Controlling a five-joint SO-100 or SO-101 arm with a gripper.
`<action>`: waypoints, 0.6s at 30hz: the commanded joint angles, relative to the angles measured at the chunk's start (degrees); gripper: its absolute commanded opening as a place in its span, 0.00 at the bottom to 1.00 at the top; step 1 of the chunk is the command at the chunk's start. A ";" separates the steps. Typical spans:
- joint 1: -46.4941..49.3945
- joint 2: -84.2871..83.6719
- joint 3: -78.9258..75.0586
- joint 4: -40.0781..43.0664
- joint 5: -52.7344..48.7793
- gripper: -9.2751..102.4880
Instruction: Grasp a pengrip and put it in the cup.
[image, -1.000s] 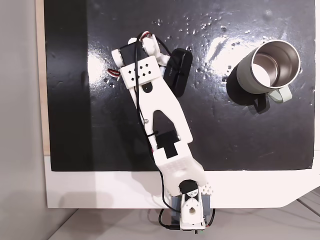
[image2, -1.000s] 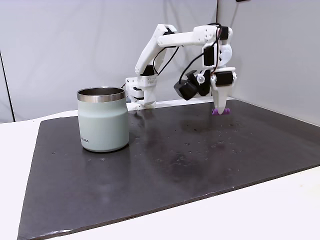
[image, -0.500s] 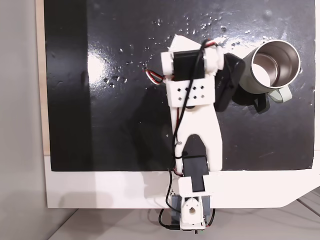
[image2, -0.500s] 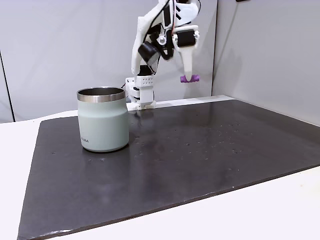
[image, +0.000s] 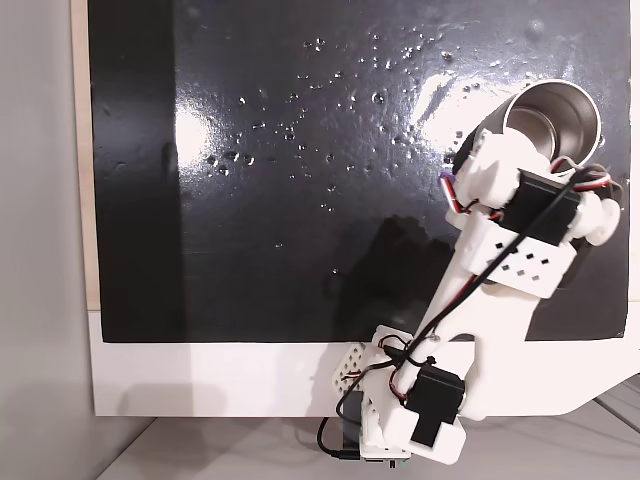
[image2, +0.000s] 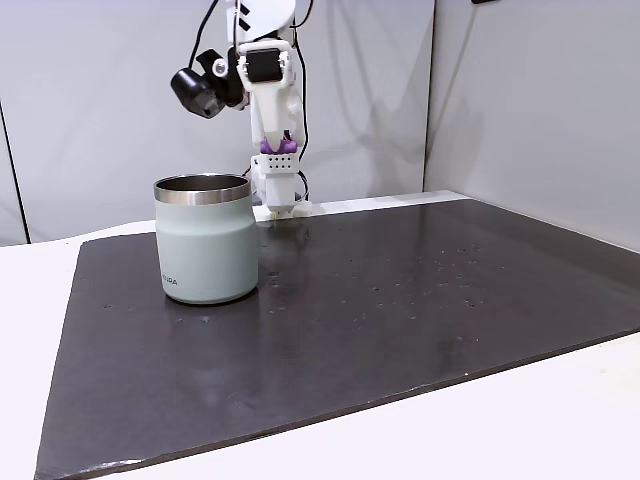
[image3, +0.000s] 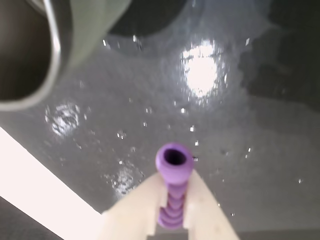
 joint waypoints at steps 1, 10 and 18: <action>5.54 -1.05 -3.96 0.70 -5.98 0.09; 11.25 -10.99 -17.75 1.05 -14.50 0.09; 11.69 -12.74 -24.08 1.14 -18.37 0.09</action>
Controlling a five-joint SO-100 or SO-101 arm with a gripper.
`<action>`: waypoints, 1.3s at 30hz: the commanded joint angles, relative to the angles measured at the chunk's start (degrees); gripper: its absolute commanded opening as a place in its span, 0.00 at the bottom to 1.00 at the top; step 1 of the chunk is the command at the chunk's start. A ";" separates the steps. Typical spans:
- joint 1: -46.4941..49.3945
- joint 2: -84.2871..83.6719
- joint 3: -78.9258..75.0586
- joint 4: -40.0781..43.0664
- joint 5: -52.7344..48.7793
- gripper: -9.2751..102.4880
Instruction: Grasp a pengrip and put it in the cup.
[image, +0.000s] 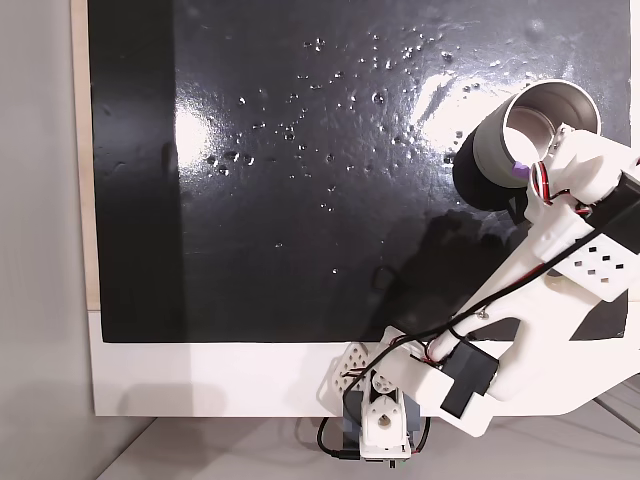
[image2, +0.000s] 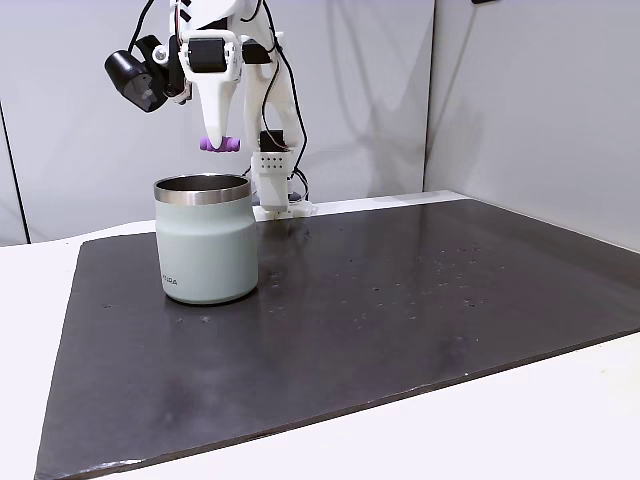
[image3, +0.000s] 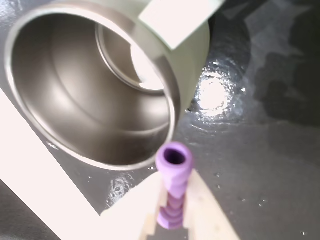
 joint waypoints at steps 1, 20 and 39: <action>0.97 -0.70 -5.98 0.70 -2.02 0.09; -1.05 -14.77 -27.86 0.70 -6.42 0.09; 0.53 -14.24 -27.69 0.88 -3.43 0.35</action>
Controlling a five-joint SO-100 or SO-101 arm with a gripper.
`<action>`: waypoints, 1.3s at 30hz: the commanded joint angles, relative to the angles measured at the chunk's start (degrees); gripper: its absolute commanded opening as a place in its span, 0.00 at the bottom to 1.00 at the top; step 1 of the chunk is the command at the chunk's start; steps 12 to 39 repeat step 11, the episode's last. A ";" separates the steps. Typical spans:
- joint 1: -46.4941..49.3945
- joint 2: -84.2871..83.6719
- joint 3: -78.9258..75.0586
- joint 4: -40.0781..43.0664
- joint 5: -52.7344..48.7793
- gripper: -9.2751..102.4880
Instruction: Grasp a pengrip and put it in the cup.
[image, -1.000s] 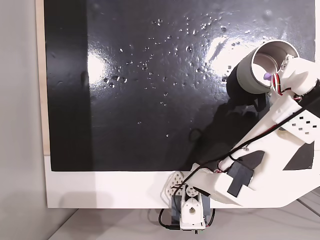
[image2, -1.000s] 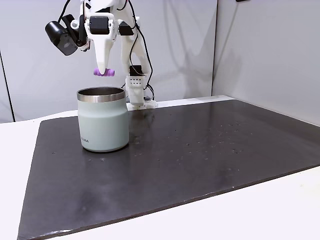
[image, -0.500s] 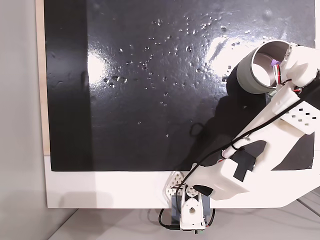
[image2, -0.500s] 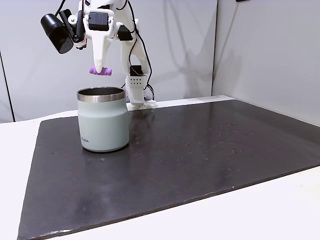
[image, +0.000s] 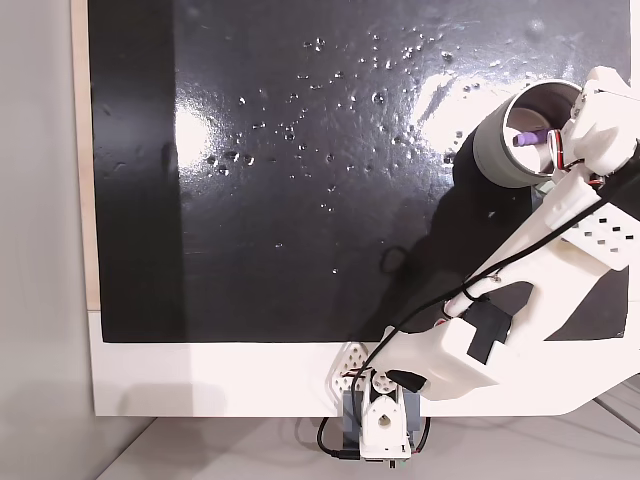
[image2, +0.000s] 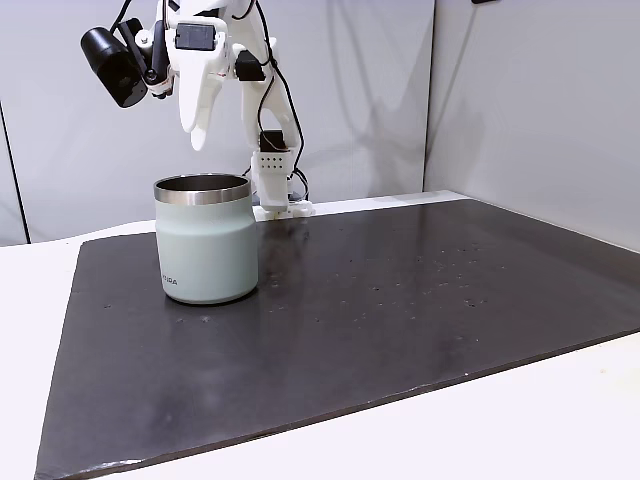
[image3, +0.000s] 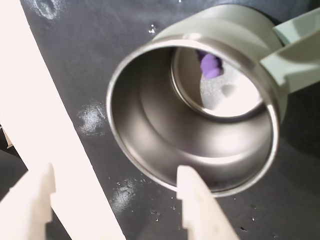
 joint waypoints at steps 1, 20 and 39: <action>0.70 1.49 -2.81 0.70 1.14 0.35; 0.70 1.76 -2.64 0.79 0.97 0.34; 0.70 1.76 -2.64 0.79 0.97 0.34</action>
